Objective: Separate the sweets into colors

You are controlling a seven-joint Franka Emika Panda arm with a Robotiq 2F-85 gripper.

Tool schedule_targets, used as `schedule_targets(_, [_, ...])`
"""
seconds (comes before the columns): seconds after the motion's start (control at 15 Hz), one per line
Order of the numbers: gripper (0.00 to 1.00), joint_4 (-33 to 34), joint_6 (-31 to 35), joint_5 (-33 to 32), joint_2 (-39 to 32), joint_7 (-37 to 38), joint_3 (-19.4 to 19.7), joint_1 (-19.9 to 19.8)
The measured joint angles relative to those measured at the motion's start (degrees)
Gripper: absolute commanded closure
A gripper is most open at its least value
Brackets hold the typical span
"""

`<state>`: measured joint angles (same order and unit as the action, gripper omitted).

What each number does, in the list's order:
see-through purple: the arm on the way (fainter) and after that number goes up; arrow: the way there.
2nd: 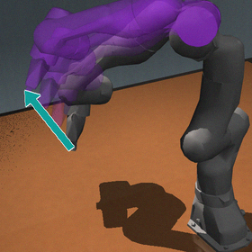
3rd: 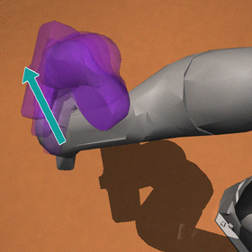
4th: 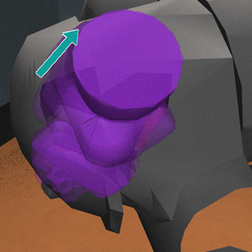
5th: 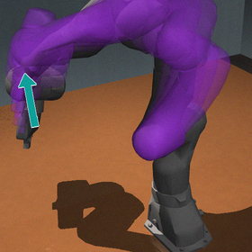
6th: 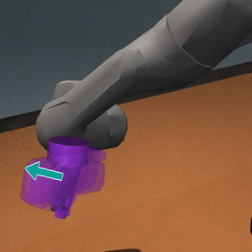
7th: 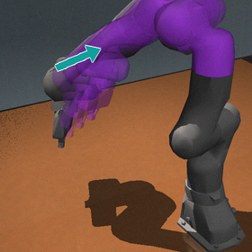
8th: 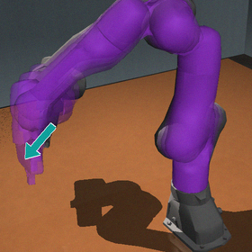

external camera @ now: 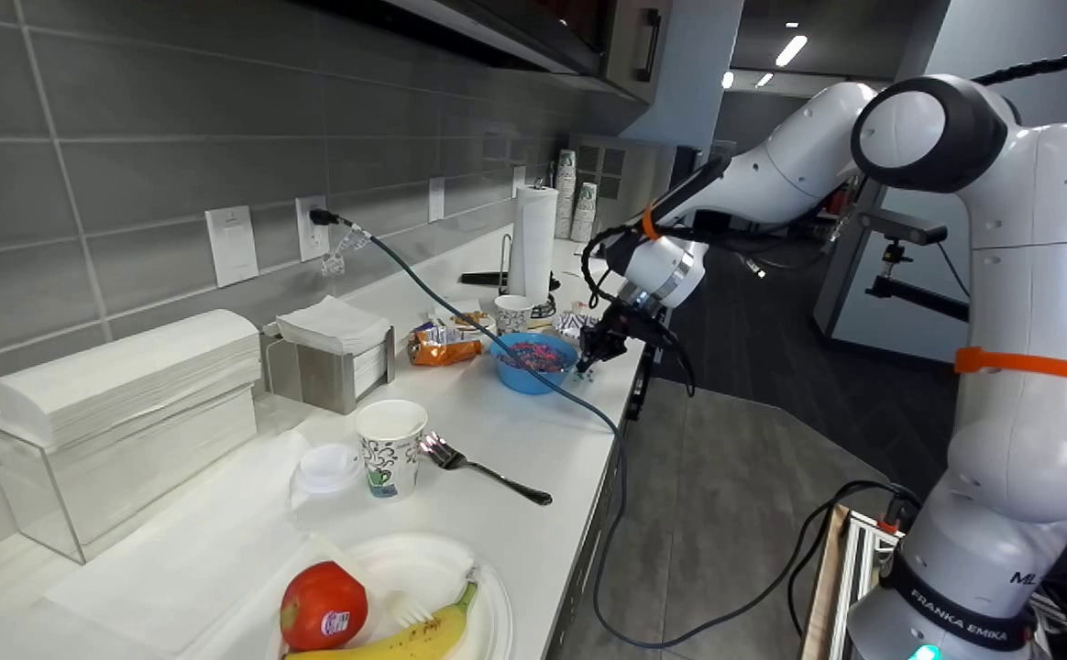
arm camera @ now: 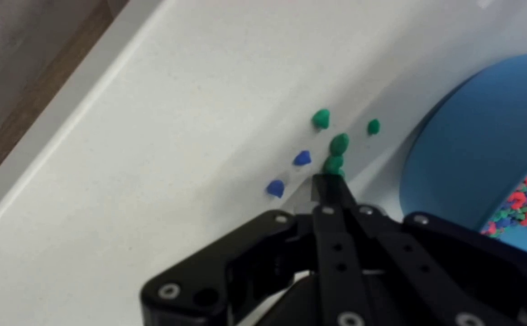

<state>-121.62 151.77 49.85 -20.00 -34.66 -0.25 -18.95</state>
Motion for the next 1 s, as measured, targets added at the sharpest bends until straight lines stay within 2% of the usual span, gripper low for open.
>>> schedule_targets(0.67, [1.00, 0.12, 4.04, 0.08, -0.39, -0.39, 0.31, -0.25])
schedule_targets(1.0, [1.00, 0.15, 3.68, 1.80, -0.39, -0.63, -0.72, -0.56])
